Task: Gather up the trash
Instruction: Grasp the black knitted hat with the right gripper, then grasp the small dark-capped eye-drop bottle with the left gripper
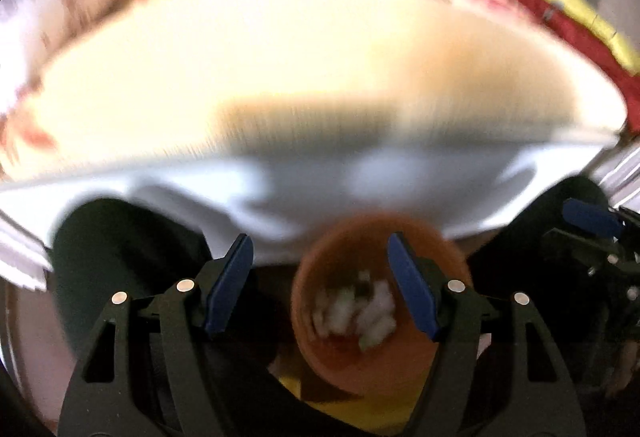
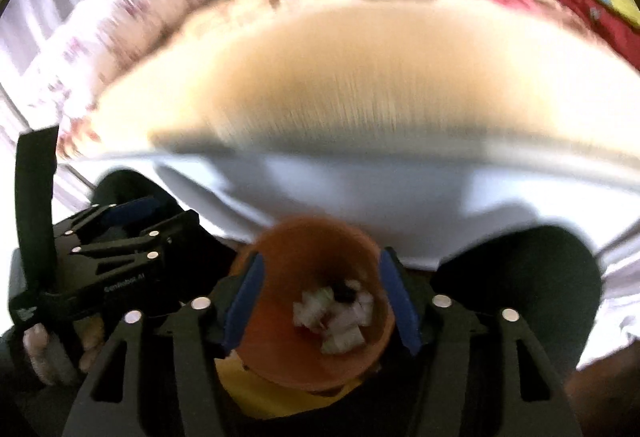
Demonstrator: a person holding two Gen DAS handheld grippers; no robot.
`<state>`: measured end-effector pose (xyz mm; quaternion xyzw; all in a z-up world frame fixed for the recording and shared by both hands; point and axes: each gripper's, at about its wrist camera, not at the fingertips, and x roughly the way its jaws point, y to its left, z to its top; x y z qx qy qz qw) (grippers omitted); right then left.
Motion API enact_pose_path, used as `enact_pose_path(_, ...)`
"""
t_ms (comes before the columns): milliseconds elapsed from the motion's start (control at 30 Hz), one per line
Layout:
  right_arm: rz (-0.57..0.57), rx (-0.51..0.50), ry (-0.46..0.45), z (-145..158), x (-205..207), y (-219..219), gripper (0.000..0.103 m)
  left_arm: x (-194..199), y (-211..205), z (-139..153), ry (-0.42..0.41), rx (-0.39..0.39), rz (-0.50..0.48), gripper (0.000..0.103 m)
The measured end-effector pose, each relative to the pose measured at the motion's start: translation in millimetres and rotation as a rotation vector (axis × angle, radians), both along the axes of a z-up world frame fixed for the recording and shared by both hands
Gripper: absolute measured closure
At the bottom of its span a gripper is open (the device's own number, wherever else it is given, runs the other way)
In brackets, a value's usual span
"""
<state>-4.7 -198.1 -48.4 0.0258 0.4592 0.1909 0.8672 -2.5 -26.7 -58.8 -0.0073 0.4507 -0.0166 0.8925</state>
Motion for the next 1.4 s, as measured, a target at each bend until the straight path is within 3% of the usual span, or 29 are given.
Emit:
enact_pose_path(167,0.02,-0.004,-0.147,65.5,39.0,-5.8,0.031,17.4,12.0,54.3,-0.192,0.017,0.01,0.023)
enact_pose_path(300,0.001,-0.07,-0.228,90.8,106.7,3.7,0.031,53.7,14.5,70.9,-0.226,0.021,0.036,0.023)
enact_pose_path(467,-0.067,-0.057,-0.178,88.5,203.6,8.9,0.031,100.7,13.2,69.6,-0.228,0.011,0.076,0.023)
enact_pose_path(633,-0.185,-0.054,-0.086,66.7,299.1,19.4,0.028,129.9,18.0,67.6,-0.193,0.024,0.111,0.023)
enact_pose_path(667,-0.211,-0.057,-0.058,60.1,315.2,20.5,0.027,132.7,19.7,66.2,-0.187,0.028,0.116,0.023)
enact_pose_path(733,-0.234,-0.017,-0.01,48.3,338.3,21.8,0.014,140.3,22.6,63.5,-0.173,0.04,0.13,0.023)
enact_pose_path(800,-0.239,0.021,0.032,38.4,353.6,25.5,0.017,145.6,25.1,61.5,-0.166,0.057,0.143,0.023)
enact_pose_path(833,-0.211,0.032,0.067,31.7,359.9,32.0,0.029,148.6,26.1,60.5,-0.159,0.06,0.146,0.023)
enact_pose_path(867,-0.198,0.022,0.08,28.4,361.2,37.7,0.031,151.8,27.3,58.9,-0.149,0.061,0.15,0.023)
enact_pose_path(900,-0.198,-0.001,0.065,28.0,359.6,41.6,0.035,153.7,27.6,58.1,-0.141,0.061,0.151,0.023)
enact_pose_path(933,-0.175,-0.012,0.04,30.0,355.0,46.4,0.047,155.7,27.9,57.1,-0.133,0.06,0.149,0.023)
enact_pose_path(1200,-0.137,0.098,-0.007,43.2,322.5,30.9,0.052,167.5,27.7,60.9,-0.117,0.048,0.127,0.023)
enact_pose_path(1400,-0.093,0.058,-0.123,63.3,273.8,12.4,0.052,187.2,27.9,69.4,-0.117,0.05,0.122,0.023)
